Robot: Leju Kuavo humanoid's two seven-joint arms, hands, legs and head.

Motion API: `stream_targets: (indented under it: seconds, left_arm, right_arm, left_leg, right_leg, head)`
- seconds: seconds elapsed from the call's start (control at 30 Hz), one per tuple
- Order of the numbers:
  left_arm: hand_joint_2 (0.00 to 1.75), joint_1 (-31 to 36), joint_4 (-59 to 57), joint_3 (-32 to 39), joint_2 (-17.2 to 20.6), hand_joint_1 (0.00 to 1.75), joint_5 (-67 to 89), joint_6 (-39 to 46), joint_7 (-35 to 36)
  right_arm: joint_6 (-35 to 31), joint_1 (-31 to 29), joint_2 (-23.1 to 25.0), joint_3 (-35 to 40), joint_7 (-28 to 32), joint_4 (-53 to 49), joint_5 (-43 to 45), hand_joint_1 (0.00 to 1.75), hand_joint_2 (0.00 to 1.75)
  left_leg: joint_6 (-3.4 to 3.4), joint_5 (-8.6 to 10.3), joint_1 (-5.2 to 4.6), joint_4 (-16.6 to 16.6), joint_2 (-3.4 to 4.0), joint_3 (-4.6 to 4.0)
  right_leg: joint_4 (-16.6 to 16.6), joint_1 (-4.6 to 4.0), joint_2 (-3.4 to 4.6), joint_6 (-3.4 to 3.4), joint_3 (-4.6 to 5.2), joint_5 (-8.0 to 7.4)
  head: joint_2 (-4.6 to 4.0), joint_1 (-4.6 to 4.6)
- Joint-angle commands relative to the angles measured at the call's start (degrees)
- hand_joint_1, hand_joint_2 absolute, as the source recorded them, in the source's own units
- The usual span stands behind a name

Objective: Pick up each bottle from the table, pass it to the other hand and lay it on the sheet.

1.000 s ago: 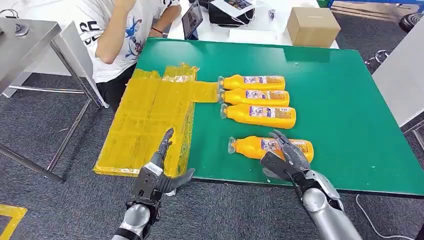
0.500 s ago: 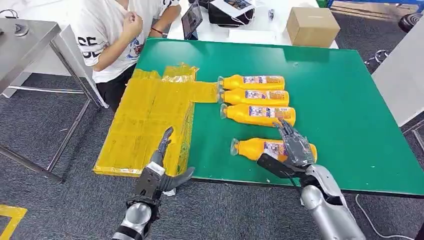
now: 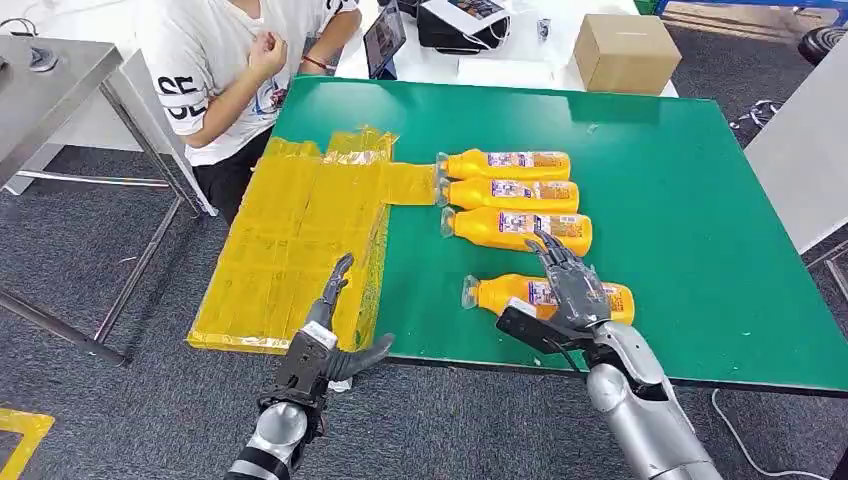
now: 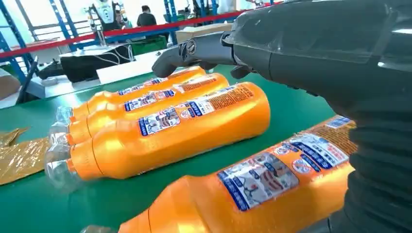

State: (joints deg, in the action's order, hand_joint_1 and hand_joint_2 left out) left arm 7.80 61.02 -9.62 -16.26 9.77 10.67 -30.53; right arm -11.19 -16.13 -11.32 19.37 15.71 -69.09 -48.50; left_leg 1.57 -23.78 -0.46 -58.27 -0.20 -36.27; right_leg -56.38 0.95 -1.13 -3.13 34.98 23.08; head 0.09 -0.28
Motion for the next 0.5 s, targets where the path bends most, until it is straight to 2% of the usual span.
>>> stream_targets:
  seconds: [0.03, 0.3, 0.5]
  left_arm:
    - [1.75, 1.9, -4.0, 0.0, 1.0, 0.0, -0.8, -0.6, 0.4]
    - [1.75, 1.9, -4.9, 0.3, 1.1, 0.0, -1.0, -1.2, 0.6]
    - [1.75, 1.9, -5.0, 0.6, 1.2, 0.0, -1.0, -1.0, 0.6]
  right_arm:
    - [6.7, -2.6, -2.9, 1.4, -1.5, 6.7, 3.6, 0.0, 1.75]
    - [10.5, -3.9, -6.3, 0.7, -3.9, 9.2, 4.8, 0.0, 1.75]
    - [10.0, -3.7, -6.7, 0.6, -4.9, 8.8, 4.3, 0.0, 1.75]
  left_leg:
    - [-0.13, -0.13, 0.07, 0.1, 0.08, 0.4]
    - [-0.08, -0.07, 0.01, 0.0, 0.04, 0.22]
    - [-0.12, -0.13, 0.04, 0.0, 0.12, 0.31]
  right_leg:
    - [0.1, -0.06, 0.15, 0.14, -0.38, 0.09]
    - [0.1, -0.01, 0.09, 0.09, -0.22, 0.05]
    - [0.1, -0.03, 0.19, 0.13, -0.29, 0.07]
  head:
    - [0.0, -0.02]
    - [0.0, 0.0]
    - [0.0, -0.02]
